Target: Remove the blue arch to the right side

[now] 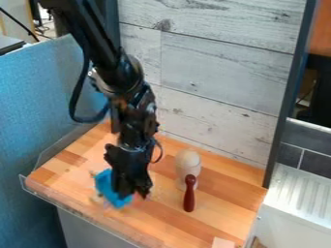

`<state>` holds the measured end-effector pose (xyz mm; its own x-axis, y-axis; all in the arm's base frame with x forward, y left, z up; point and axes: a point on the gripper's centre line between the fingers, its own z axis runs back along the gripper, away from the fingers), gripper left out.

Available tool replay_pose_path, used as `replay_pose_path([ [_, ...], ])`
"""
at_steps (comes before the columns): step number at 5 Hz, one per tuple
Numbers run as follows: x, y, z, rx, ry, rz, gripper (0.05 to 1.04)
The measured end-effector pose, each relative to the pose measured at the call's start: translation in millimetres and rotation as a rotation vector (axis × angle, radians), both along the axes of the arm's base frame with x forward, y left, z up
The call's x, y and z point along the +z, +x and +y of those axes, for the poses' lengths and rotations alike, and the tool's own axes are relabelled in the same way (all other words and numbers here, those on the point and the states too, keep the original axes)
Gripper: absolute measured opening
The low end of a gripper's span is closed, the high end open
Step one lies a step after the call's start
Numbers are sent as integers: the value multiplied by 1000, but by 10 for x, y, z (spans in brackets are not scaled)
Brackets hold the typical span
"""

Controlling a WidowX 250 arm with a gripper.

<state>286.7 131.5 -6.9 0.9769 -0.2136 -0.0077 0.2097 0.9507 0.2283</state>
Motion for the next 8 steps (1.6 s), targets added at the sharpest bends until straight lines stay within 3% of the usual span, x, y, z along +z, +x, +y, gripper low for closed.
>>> replay_pose_path([
  [1, 182, 211, 21, 43, -22, -28, 129],
  [3, 224, 617, 101, 116, -52, -31, 129],
  [5, 106, 844, 145, 180, -54, -12, 129],
  [6, 24, 914, 88, 184, -57, -31, 129],
  [7, 9, 1008, 65, 194, -74, -93, 129],
  [8, -113, 1027, 57, 202, -83, -114, 129],
])
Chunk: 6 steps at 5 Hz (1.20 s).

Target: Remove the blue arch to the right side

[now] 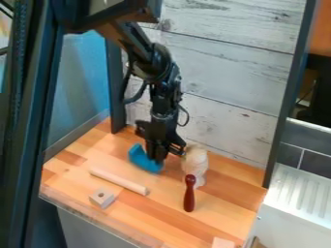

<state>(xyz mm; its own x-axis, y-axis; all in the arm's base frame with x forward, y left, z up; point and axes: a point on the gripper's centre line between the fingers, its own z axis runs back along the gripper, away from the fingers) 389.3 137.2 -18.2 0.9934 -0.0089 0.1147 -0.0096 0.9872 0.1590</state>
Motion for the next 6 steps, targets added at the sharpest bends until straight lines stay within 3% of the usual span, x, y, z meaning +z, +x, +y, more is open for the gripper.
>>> replay_pose_path([
  [2, -49, 33, -18, 1, -10, -2, 175],
  [3, -49, 55, -38, -11, -21, -14, 410],
  [4, -56, 57, -73, -25, -45, -17, 726],
  [5, 108, 29, 75, -8, -77, -50, 982],
  [6, 418, -100, 392, 62, -121, -102, 1004],
])
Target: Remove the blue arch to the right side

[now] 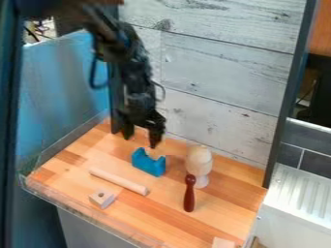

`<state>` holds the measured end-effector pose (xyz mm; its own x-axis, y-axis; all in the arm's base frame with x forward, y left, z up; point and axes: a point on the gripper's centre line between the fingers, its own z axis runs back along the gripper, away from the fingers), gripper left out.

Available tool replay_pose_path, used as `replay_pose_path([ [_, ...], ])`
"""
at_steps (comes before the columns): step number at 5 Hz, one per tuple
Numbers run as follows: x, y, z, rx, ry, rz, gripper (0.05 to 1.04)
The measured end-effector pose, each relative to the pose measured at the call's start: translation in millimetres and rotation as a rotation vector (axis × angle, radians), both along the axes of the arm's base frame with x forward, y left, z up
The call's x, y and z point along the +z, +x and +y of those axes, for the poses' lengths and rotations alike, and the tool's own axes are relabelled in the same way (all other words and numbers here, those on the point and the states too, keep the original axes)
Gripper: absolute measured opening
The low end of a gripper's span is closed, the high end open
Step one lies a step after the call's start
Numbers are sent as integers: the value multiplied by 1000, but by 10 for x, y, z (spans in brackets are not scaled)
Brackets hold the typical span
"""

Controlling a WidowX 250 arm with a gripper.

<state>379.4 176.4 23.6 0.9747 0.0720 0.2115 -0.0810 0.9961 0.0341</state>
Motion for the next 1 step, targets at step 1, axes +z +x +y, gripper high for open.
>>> replay_pose_path([
  [1, 246, -126, 212, 23, -50, -16, 1001],
])
